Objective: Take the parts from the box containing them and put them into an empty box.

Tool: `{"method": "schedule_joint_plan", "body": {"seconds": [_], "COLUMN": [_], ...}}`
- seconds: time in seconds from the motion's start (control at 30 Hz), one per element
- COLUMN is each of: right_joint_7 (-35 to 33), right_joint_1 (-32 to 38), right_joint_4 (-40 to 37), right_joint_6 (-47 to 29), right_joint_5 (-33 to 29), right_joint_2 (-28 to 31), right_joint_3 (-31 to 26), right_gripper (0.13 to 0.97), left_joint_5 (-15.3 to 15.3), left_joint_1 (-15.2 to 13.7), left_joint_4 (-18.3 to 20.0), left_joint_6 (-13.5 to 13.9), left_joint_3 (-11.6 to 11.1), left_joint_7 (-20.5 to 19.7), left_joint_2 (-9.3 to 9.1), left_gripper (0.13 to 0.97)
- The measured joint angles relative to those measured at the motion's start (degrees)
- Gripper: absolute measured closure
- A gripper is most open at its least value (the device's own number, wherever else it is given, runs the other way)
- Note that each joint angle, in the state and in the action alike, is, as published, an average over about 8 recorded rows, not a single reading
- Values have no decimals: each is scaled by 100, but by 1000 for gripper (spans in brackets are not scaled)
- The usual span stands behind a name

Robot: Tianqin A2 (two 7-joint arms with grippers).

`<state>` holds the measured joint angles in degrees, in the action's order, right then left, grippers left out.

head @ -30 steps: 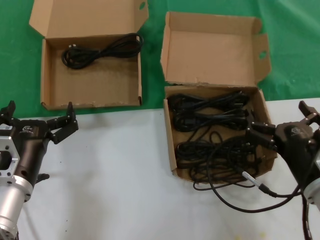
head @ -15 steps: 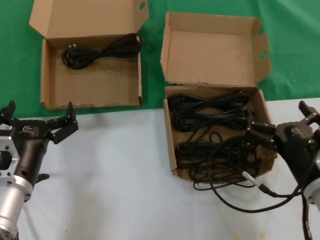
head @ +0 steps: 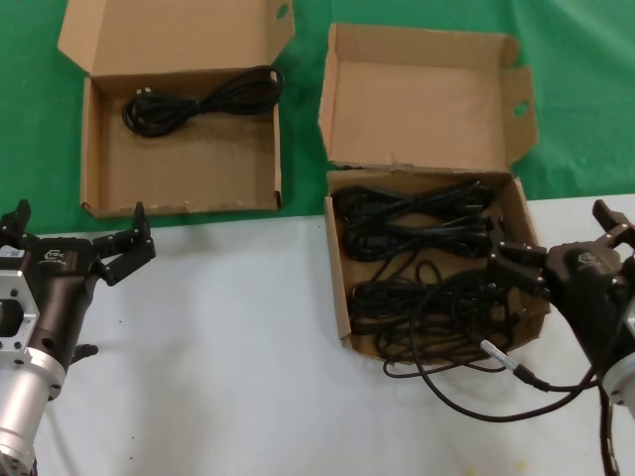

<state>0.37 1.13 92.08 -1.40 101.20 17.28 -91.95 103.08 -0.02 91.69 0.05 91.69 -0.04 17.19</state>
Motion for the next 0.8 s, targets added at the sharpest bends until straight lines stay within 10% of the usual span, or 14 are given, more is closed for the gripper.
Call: {"method": "schedule_joint_plan", "body": {"seconds": [0.8], "right_joint_7": [0], "right_joint_1": [0], "right_joint_4": [0], "right_joint_6": [0], "right_joint_5": [0], "right_joint_2": [0], "right_joint_3": [0], "right_gripper": [129], "left_joint_5": [0], "left_joint_1": [0], "left_joint_4": [0], "left_joint_6": [0], "left_joint_3": [0], "left_joint_7": [0], "left_joint_2": [0], "left_gripper": [132]}}
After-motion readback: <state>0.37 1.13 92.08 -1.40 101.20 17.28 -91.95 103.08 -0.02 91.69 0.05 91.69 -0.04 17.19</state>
